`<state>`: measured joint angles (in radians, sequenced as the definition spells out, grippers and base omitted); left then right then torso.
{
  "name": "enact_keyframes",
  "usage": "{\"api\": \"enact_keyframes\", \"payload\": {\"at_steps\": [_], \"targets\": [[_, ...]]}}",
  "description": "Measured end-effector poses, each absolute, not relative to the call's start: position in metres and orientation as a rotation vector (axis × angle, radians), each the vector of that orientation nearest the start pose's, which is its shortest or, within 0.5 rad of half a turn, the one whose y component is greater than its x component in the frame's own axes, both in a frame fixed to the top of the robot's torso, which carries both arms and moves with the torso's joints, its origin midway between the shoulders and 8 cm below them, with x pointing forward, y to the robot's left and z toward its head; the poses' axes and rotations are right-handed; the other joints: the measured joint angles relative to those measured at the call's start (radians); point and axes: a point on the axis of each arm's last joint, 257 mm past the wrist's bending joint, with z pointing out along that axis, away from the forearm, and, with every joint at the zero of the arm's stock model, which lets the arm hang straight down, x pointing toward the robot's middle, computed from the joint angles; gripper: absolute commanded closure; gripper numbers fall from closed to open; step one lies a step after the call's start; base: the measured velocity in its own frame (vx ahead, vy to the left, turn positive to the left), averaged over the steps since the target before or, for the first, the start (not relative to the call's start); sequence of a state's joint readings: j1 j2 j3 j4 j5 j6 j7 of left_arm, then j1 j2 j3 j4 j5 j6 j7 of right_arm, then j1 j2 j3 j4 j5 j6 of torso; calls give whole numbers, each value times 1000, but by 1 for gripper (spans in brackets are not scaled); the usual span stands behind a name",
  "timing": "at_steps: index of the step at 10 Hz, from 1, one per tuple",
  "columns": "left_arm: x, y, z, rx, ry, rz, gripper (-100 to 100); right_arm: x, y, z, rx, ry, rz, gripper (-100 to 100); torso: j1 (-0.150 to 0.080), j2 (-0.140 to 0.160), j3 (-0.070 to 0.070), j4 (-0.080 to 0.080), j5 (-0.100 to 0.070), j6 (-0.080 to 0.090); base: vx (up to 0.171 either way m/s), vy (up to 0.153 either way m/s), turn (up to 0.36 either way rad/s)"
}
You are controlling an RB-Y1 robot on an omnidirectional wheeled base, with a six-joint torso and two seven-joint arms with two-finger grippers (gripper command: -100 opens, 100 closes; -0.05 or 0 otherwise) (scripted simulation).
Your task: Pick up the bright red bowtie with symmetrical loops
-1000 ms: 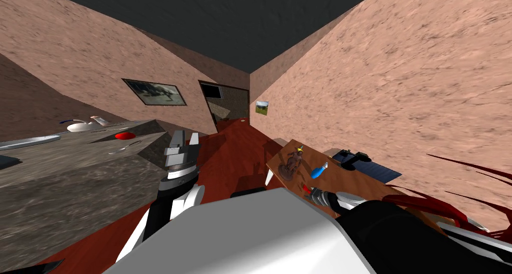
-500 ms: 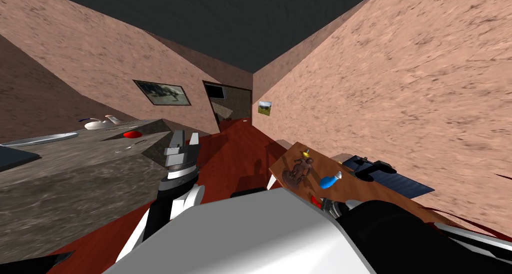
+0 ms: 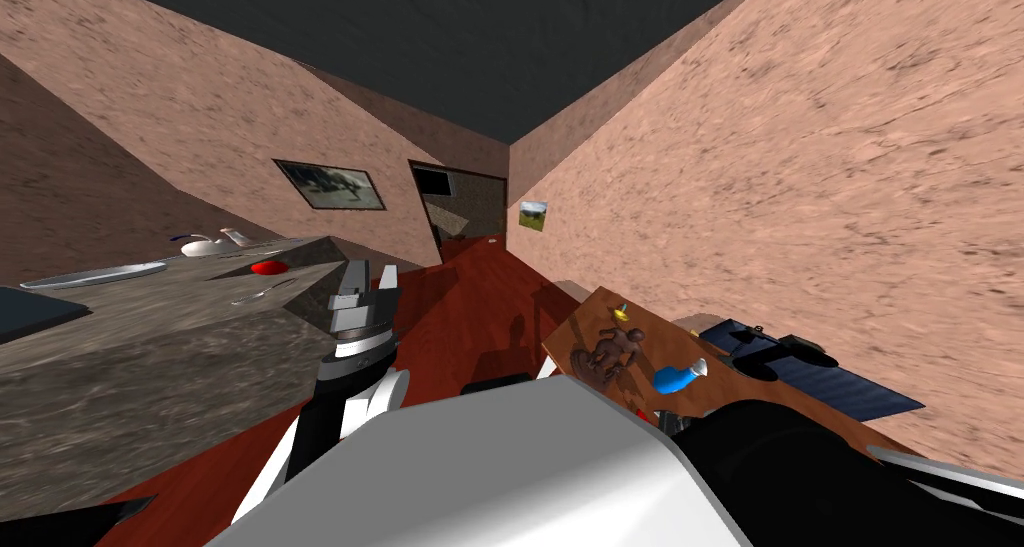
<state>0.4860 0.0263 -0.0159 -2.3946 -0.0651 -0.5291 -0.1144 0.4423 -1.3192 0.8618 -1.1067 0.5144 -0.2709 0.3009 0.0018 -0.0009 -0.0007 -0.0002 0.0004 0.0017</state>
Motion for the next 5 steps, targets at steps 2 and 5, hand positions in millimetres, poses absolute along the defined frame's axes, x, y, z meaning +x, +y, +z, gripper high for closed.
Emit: {"api": "enact_keyframes", "payload": {"at_steps": [2, 5], "targets": [[315, 254, 82, -436, 580, -1207, 0, 10, -602, -493, -723, 2934, -141, -100, -1, 2, 1, 0, 0, 0, 7, -31, 55], [315, 254, 82, -436, 580, -1207, 0, 2, -594, -509, -700, 2940, -142, -100, -3, 2, 1, 1, -1, 0, 4, -39, 42]]}}
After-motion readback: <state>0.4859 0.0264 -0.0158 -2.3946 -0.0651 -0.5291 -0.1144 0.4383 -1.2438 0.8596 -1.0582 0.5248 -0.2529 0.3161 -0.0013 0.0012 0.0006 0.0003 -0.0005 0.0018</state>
